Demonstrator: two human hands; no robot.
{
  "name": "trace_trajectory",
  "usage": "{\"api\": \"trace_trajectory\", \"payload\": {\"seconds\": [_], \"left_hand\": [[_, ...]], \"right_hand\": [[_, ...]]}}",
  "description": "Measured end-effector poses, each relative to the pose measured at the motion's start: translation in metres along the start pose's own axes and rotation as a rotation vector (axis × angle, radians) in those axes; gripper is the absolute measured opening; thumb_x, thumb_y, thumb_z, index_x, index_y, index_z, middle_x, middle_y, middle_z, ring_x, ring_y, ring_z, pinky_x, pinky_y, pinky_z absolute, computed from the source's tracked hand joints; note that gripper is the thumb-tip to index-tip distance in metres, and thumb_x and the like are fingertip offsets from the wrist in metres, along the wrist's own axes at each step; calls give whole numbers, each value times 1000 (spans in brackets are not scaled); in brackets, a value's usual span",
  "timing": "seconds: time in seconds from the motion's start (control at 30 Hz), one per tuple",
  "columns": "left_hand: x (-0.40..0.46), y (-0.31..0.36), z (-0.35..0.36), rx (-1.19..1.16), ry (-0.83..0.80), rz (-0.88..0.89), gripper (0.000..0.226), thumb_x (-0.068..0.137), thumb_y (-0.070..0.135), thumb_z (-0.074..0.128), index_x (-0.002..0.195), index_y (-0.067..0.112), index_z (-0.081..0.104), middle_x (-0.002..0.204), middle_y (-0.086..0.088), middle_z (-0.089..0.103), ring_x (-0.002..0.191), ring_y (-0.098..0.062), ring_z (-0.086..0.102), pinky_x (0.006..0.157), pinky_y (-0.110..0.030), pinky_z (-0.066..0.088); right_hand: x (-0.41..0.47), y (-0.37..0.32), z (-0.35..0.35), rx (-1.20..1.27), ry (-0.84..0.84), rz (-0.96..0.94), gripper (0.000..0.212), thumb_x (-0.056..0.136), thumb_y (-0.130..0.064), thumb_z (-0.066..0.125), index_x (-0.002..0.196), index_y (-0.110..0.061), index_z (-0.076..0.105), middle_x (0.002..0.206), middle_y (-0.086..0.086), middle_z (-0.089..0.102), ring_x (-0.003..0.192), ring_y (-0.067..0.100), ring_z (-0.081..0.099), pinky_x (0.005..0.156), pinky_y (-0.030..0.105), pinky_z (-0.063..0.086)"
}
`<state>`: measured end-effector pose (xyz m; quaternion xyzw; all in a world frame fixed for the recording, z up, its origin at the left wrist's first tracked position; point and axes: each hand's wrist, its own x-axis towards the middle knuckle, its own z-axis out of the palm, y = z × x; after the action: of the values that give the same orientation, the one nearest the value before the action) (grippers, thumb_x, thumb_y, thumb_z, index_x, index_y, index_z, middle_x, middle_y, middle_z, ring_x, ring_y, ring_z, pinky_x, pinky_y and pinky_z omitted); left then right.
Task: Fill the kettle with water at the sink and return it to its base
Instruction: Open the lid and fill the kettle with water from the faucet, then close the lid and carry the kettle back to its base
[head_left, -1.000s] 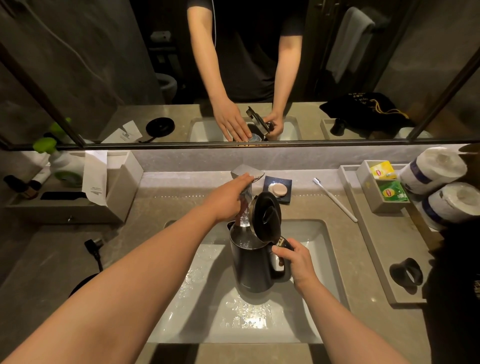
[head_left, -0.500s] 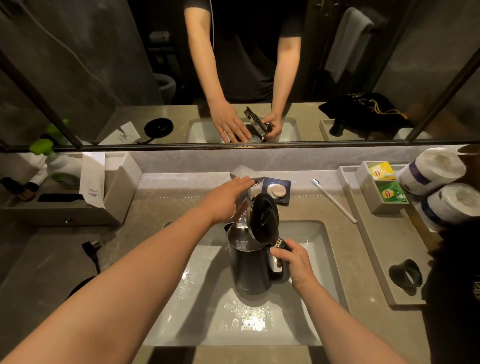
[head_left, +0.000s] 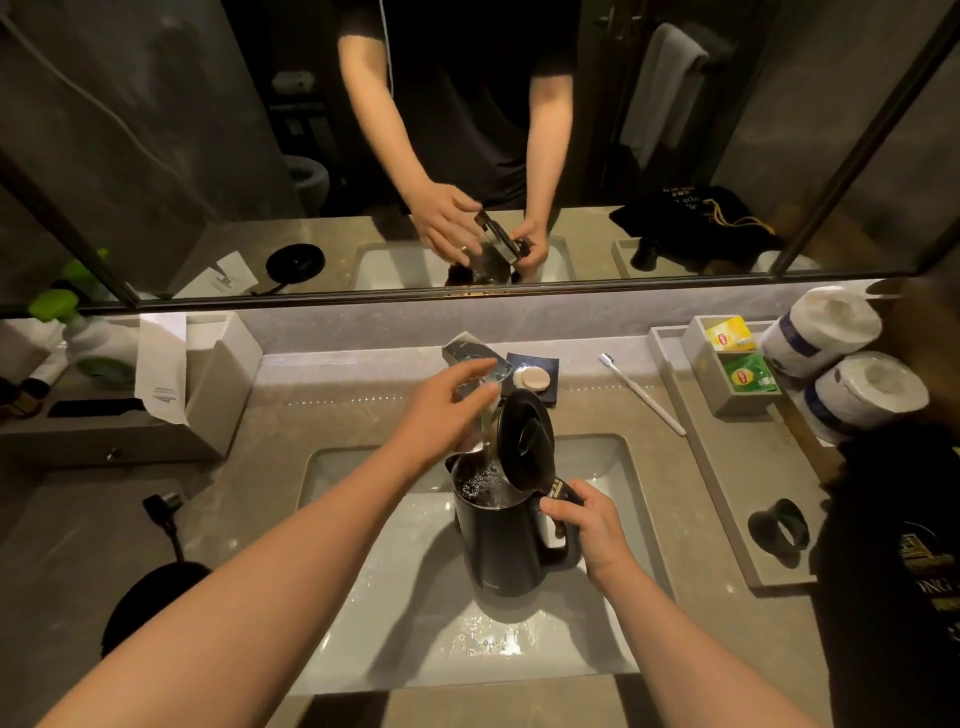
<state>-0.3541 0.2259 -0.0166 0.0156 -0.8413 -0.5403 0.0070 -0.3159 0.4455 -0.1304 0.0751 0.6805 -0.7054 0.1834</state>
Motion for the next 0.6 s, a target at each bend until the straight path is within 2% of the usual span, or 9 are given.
{"api": "trace_trajectory", "payload": {"seconds": [0.07, 0.13, 0.23, 0.33, 0.43, 0.5, 0.6], "left_hand": [[-14, 6, 7, 82, -25, 59, 37, 81, 46, 64, 118, 40, 61, 120, 13, 62, 111, -7, 55, 92, -35, 46], [-22, 10, 12, 134, -7, 83, 31, 81, 39, 69, 111, 40, 66, 115, 18, 64, 109, -1, 54, 93, -33, 45], [-30, 17, 14, 155, 0, 89, 30, 81, 34, 69, 110, 40, 66, 114, 18, 65, 109, -4, 55, 92, -33, 45], [-37, 22, 16, 199, -17, 118, 28, 84, 27, 66, 110, 36, 68, 115, 16, 65, 109, -3, 55, 93, -34, 46], [-43, 25, 19, 207, -18, 123, 24, 86, 25, 64, 107, 33, 70, 116, 16, 65, 110, -2, 55, 95, -32, 45], [-48, 29, 20, 222, -11, 142, 25, 87, 26, 63, 110, 34, 69, 117, 16, 65, 111, -3, 55, 96, -29, 44], [-53, 35, 19, 280, 6, 200, 28, 88, 27, 61, 115, 33, 67, 121, 14, 64, 114, -5, 55, 99, -31, 42]], "right_hand": [[-7, -3, -7, 8, 7, -9, 24, 58, -24, 78, 72, -9, 65, 60, 2, 61, 55, 13, 56, 57, 31, 44], [-16, -6, -14, 8, 12, -20, 24, 58, -24, 78, 70, -10, 63, 59, 2, 59, 54, 13, 55, 56, 29, 43], [-31, -11, -26, 17, 32, -51, 25, 57, -25, 79, 68, -11, 61, 58, 1, 55, 53, 13, 52, 54, 27, 42], [-45, -20, -35, 35, 55, -91, 15, 59, -21, 77, 67, -15, 66, 57, -2, 58, 54, 10, 54, 54, 27, 42], [-59, -33, -42, 58, 89, -133, 30, 52, -29, 78, 70, -10, 63, 56, -1, 55, 53, 12, 51, 54, 27, 41], [-66, -42, -45, 62, 103, -168, 31, 52, -33, 77, 69, -11, 64, 56, -3, 56, 54, 10, 53, 54, 25, 42], [-75, -56, -47, 55, 129, -237, 37, 55, -35, 76, 74, -6, 65, 61, 7, 53, 59, 18, 50, 56, 30, 41]]}}
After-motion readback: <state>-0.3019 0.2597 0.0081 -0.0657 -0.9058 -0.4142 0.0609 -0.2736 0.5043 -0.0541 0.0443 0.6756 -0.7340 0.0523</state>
